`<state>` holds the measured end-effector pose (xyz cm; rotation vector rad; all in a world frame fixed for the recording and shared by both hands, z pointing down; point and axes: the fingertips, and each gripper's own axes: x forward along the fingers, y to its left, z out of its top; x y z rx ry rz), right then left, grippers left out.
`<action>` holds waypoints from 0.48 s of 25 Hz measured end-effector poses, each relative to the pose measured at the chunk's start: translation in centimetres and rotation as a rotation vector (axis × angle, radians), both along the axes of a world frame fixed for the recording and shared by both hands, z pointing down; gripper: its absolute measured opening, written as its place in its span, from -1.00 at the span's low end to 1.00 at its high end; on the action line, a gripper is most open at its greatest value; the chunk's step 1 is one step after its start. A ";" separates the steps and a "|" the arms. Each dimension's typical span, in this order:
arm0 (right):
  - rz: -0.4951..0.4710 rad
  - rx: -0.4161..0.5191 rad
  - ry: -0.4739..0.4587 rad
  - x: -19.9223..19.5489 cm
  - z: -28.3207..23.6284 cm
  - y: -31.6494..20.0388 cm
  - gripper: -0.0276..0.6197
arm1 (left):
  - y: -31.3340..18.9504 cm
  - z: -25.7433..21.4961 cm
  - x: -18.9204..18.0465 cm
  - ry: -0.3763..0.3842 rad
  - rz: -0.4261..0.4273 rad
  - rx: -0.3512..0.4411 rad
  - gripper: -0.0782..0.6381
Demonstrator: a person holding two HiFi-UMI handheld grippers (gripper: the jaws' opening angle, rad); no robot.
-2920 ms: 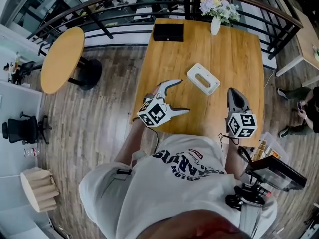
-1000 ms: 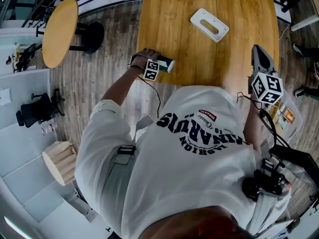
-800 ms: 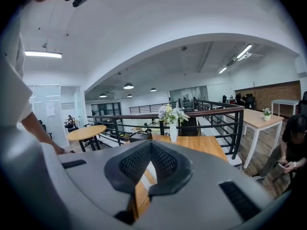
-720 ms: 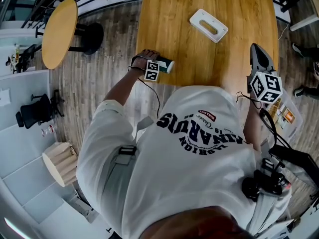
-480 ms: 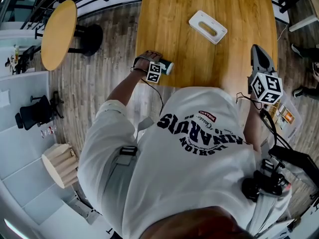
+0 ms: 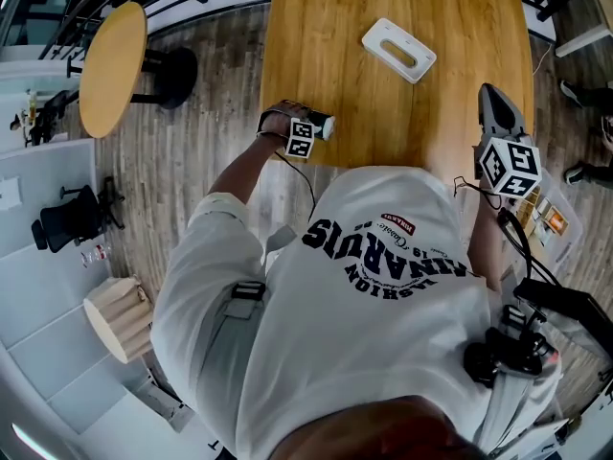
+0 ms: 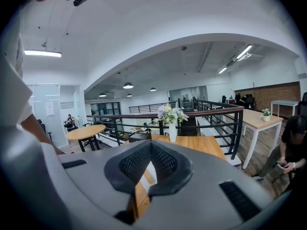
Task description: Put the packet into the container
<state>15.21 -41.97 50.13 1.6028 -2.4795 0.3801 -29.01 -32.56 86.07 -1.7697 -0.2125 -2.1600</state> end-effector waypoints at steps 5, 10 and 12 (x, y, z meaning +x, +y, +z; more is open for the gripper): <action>0.013 0.001 0.001 0.3 -0.2 -0.2 -0.90 | 0.0 -0.4 -0.1 -0.018 -0.004 -0.027 -0.07; 0.027 -0.009 0.006 0.9 0.3 -0.1 -0.90 | -0.2 -3.0 0.5 -0.029 -0.007 -0.050 -0.07; 0.029 -0.011 0.005 0.7 0.4 -0.2 -0.90 | -0.6 -5.1 1.2 -0.013 0.007 -0.043 -0.07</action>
